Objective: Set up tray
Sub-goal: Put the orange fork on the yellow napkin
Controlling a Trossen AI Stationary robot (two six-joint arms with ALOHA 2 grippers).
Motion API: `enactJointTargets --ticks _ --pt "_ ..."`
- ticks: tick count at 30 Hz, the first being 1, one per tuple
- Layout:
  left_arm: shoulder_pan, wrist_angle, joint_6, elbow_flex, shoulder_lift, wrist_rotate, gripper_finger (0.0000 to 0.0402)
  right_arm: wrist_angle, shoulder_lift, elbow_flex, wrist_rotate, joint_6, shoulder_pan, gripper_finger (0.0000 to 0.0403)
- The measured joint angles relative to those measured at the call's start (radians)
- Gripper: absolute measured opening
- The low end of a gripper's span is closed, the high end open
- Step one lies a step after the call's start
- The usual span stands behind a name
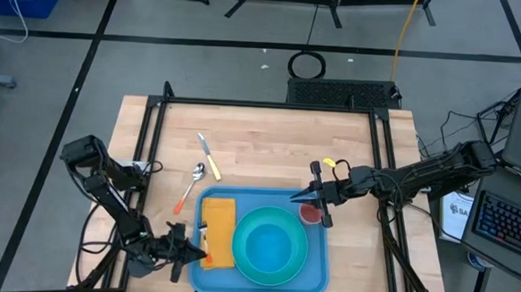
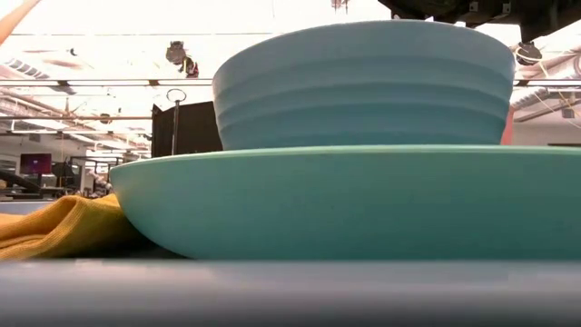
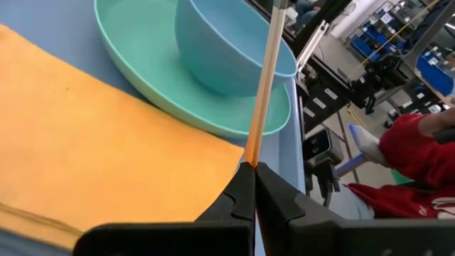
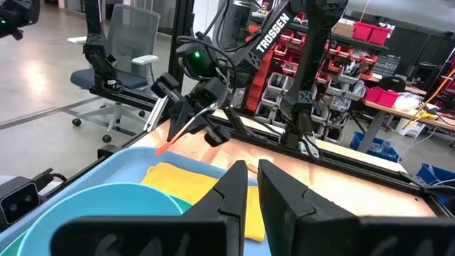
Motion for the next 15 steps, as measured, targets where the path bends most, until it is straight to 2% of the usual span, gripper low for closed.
enactJointTargets --ticks 7,15 --pt "-0.020 -0.014 -0.066 0.000 0.000 -0.017 0.0000 0.000 0.000 0.000 -0.003 0.000 0.000 0.0029" --pt "-0.040 -0.082 -0.210 0.000 0.000 -0.057 0.0000 0.000 0.000 0.000 -0.003 0.000 0.000 0.0029"
